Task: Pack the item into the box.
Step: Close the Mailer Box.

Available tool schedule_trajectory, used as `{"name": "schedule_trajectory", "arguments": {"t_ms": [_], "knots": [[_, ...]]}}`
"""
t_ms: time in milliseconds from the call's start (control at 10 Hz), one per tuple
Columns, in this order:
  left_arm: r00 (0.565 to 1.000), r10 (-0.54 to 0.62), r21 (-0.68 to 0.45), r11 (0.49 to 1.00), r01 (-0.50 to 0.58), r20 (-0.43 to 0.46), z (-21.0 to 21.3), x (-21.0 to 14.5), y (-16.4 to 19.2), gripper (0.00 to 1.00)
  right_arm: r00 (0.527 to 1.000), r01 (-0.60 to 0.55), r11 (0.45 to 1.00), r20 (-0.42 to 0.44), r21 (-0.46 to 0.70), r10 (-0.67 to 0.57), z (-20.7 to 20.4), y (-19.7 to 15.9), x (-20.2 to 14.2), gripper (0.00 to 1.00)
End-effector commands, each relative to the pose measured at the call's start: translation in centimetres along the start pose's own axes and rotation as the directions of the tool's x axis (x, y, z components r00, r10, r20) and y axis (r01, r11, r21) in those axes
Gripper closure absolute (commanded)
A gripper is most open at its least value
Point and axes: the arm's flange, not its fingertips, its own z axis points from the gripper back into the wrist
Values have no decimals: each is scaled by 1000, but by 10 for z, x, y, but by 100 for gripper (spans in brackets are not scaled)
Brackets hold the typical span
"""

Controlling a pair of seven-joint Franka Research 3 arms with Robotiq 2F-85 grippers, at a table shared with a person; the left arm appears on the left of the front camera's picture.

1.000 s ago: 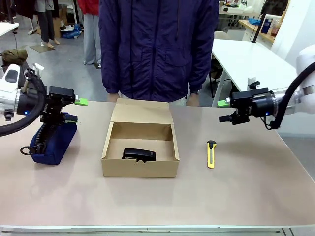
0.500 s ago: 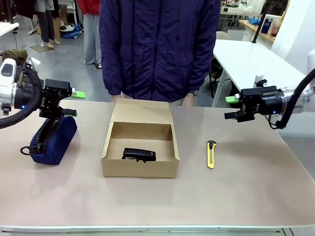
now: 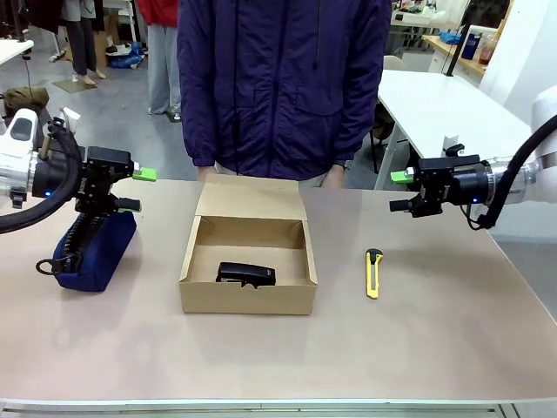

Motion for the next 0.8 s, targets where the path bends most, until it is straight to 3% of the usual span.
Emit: {"name": "schedule_trajectory", "arguments": {"t_ms": [0,300,600,700], "knots": [[998,-54,-56,997,52,-35,-23,12,3,0,1000,11,1000,13,0,-11,-26,1,18,0],[994,-38,-18,999,36,-107,-75,35,7,0,998,34,999,-51,-40,-36,-76,2,41,0],[990,43,170,985,-20,-132,-111,50,25,0,988,71,988,-127,-137,-88,-133,-2,60,0],[985,63,184,982,-33,-159,-121,52,31,0,980,82,987,-166,-141,-105,-148,-4,64,0]]}}
